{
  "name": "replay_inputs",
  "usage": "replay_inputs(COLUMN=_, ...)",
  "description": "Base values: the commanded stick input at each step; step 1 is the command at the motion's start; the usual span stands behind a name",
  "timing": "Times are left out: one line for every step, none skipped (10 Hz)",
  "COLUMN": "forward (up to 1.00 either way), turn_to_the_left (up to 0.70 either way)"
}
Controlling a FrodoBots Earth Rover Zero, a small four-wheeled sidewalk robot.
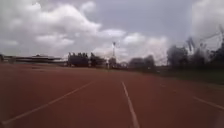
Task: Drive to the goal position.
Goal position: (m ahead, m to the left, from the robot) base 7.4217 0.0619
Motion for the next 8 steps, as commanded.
replay_inputs(forward=0.7, turn_to_the_left=0.0)
replay_inputs(forward=0.7, turn_to_the_left=0.0)
replay_inputs(forward=0.7, turn_to_the_left=0.0)
replay_inputs(forward=0.7, turn_to_the_left=0.0)
replay_inputs(forward=0.7, turn_to_the_left=0.0)
replay_inputs(forward=0.7, turn_to_the_left=0.0)
replay_inputs(forward=0.7, turn_to_the_left=0.0)
replay_inputs(forward=0.7, turn_to_the_left=0.0)
